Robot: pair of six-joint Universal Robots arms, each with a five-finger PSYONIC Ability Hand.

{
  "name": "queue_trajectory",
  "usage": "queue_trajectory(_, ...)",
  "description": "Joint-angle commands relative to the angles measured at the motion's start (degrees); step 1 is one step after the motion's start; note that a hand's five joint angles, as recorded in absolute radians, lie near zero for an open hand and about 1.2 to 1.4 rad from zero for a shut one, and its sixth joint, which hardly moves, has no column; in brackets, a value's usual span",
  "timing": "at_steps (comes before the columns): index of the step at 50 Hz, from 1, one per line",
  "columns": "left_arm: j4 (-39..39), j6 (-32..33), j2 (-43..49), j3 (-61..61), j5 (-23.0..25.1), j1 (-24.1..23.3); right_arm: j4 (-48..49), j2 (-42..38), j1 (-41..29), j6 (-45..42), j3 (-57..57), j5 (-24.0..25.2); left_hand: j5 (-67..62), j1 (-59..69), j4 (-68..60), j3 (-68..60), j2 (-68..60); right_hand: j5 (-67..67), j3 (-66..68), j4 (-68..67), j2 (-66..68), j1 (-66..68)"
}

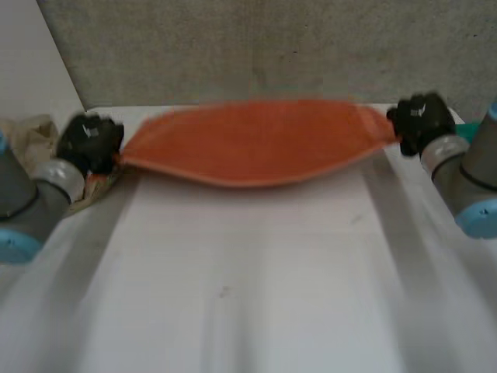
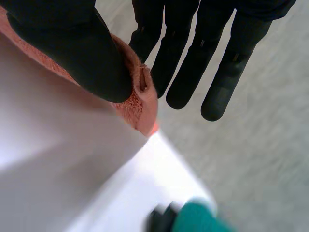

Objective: Fold the laundry.

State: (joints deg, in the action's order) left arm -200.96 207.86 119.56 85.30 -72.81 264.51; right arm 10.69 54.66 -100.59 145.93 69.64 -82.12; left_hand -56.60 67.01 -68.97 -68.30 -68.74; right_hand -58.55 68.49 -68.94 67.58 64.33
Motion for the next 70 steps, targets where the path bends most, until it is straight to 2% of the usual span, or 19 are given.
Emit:
queue_trajectory(1,-2.5,4.0,3.4,10.2,2.9,2.3,-1.9,-1.0,4.3,-1.3,6.2,0.2,-13.4,13.0,-11.0,-11.7,-11.3,-11.5,11.5,-11.1,12.4,15.7)
queue_trajectory(7,-5.8,4.7,4.8,12.2,4.3,5.0,-2.3,-1.4,6.9,-1.4,7.4,0.8,-13.4,13.0,-11.0,-11.7,-11.3,-11.5,11.5,-11.1,12.4,15.7)
queue_trajectory(9,-6.5,4.3,4.7,12.3,4.3,5.3,-2.3,-1.3,7.2,-1.4,7.5,1.0,-6.2,5.8,-3.9,-4.5,-4.1,-11.5,11.5,-11.1,12.4,15.7)
queue_trajectory(10,-7.0,3.8,4.7,12.2,4.1,5.7,-2.4,-1.1,7.2,-1.2,7.8,1.2,6.5,-6.9,8.8,8.2,8.6,-11.5,11.5,-11.1,12.4,15.7)
queue_trajectory(12,-7.3,3.3,4.8,12.1,4.0,5.8,-2.4,-1.0,7.3,-1.2,8.1,1.2,13.1,-13.6,15.5,14.8,15.3,-11.5,11.5,-11.1,12.4,15.7)
queue_trajectory(20,-8.6,1.8,4.7,12.3,3.6,7.9,-2.1,-0.9,7.2,-1.2,9.5,1.3,15.5,-15.9,17.9,17.2,17.6,-11.5,11.5,-11.1,12.4,15.7)
queue_trajectory(28,-8.5,2.0,3.6,13.8,4.3,8.6,-2.1,-1.1,6.8,-1.5,9.6,1.3,13.8,-14.3,16.2,15.5,16.0,-11.5,11.5,-11.1,12.4,15.7)
queue_trajectory(29,-8.5,2.1,3.6,13.9,4.5,8.6,-2.1,-1.1,6.8,-1.5,9.6,1.3,11.7,-12.1,14.0,13.4,13.8,-11.5,11.5,-11.1,12.4,15.7)
queue_trajectory(32,-8.4,1.9,3.2,14.6,5.5,9.0,-2.3,-1.3,6.6,-1.5,9.6,1.3,-13.3,12.9,-11.0,-11.6,-11.2,-11.5,11.5,-11.1,12.4,15.7)
queue_trajectory(37,-5.7,2.2,-0.5,17.4,7.6,9.4,-4.0,-0.6,6.4,-1.5,9.6,1.2,-13.4,13.0,-11.0,-11.7,-11.3,-11.5,11.5,-11.1,12.4,15.7)
queue_trajectory(42,5.3,5.0,-7.4,20.8,7.9,9.8,-12.8,2.0,7.1,-5.1,10.4,2.6,-13.4,13.0,-11.0,-11.7,-11.3,-11.5,11.5,-11.1,12.4,15.7)
queue_trajectory(46,21.1,14.1,-14.5,23.1,7.0,10.8,-26.9,6.2,9.9,-17.8,13.3,4.2,-13.4,13.0,-11.0,-11.7,-11.3,-11.5,11.5,-11.1,12.4,15.7)
queue_trajectory(49,35.7,24.1,-20.2,25.0,6.2,13.0,-39.0,10.8,13.4,-29.6,17.4,4.3,-13.4,13.0,-11.0,-11.7,-11.3,-11.5,11.5,-11.1,12.4,15.7)
queue_trajectory(51,44.6,30.8,-23.3,26.0,5.8,15.0,-43.6,14.0,15.9,-36.4,20.1,4.9,-13.4,13.0,-11.0,-11.7,-11.3,-11.5,11.5,-11.1,12.4,15.7)
queue_trajectory(54,49.3,35.6,-25.1,25.8,6.3,16.5,-43.3,16.4,17.4,-39.2,21.7,6.0,-13.4,13.0,-11.0,-11.7,-11.3,-11.5,11.5,-11.1,12.4,15.7)
queue_trajectory(57,47.3,36.0,-24.2,24.2,7.7,16.2,-41.8,17.0,17.2,-38.4,22.2,7.0,-13.4,13.0,-11.0,-11.7,-11.3,-11.5,11.5,-11.1,12.4,15.7)
queue_trajectory(61,39.7,32.7,-19.3,20.4,8.0,14.1,-39.4,15.0,16.2,-36.6,21.7,7.1,-13.4,13.0,-11.0,-11.7,-11.3,-11.5,11.5,-11.1,12.4,15.7)
queue_trajectory(65,31.8,27.0,-14.1,15.8,6.9,11.5,-34.3,11.9,14.3,-32.2,19.2,6.7,-13.4,13.0,-11.0,-11.7,-11.3,-11.5,11.5,-11.1,12.4,15.7)
queue_trajectory(70,20.2,18.7,-7.1,8.7,5.9,6.8,-23.1,6.8,11.7,-21.2,13.1,6.2,-13.4,13.0,-11.0,-11.7,-11.3,-11.5,11.5,-11.1,12.4,15.7)
